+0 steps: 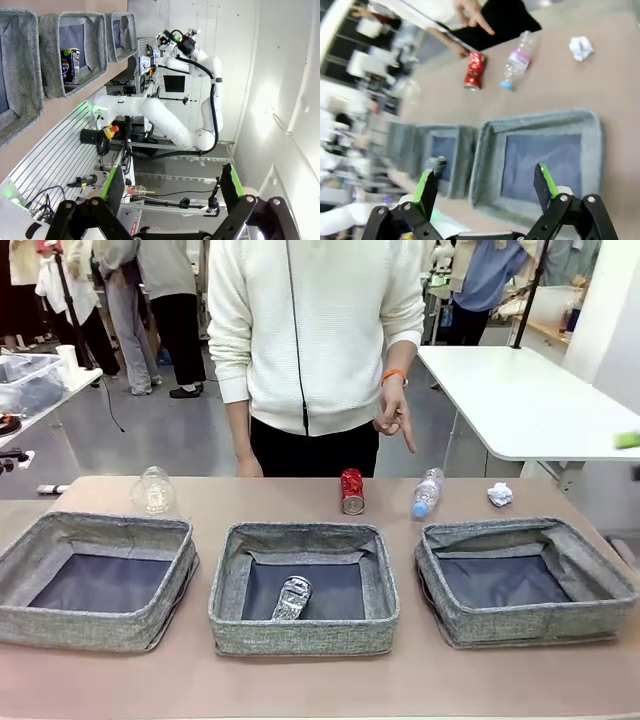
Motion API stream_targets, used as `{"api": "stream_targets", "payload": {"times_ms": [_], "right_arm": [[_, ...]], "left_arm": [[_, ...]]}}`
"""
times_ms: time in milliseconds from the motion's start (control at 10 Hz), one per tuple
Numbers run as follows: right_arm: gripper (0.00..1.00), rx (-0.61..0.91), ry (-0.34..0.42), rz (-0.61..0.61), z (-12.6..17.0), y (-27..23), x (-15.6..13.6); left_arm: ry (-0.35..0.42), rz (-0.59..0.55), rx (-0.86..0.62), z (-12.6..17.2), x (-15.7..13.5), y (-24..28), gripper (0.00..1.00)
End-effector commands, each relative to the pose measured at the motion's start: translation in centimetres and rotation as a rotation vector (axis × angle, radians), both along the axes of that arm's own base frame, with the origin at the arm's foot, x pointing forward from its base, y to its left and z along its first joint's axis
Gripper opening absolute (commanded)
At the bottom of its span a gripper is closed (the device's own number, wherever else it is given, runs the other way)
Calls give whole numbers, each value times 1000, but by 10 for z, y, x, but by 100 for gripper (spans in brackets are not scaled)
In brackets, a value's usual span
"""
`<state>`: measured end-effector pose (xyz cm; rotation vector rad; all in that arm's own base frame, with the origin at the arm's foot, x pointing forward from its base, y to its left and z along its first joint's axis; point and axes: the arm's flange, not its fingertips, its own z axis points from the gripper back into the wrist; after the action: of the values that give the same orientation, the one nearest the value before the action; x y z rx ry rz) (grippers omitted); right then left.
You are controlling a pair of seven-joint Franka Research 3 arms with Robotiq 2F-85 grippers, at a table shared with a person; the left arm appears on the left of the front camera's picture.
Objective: Sort the waste into the appropriate baskets.
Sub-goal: Pick up the waste item pointed out by the person.
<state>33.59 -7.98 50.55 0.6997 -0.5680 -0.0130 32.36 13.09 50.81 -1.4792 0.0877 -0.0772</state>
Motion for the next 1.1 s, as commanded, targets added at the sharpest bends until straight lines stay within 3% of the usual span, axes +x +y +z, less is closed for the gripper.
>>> {"api": "stream_targets", "payload": {"times_ms": [0,100,200,300,500,600,700,800,900,1000], "right_arm": [[100,-391,129,63,-13,116,67],[100,-523,148,124,-24,149,81],[100,-555,137,146,-29,158,81],[100,-309,18,83,-6,146,41],[100,-309,18,83,-6,146,41],[100,-399,51,117,-23,176,60],[100,-397,89,1,-27,176,59],[100,-346,162,-46,-35,185,88],[100,-392,236,-168,-43,189,125],[100,-426,289,-158,-48,190,152]], "left_arm": [[-13,8,-6,3,1,-1,100],[-13,8,-6,3,1,-1,100],[-13,8,-6,3,1,-1,100],[-13,8,-6,3,1,-1,100],[-13,8,-6,3,1,-1,100],[-13,8,-6,3,1,-1,100],[-13,8,-6,3,1,-1,100],[-13,8,-6,3,1,-1,100],[-13,8,-6,3,1,-1,100],[-13,8,-6,3,1,-1,100]]}}
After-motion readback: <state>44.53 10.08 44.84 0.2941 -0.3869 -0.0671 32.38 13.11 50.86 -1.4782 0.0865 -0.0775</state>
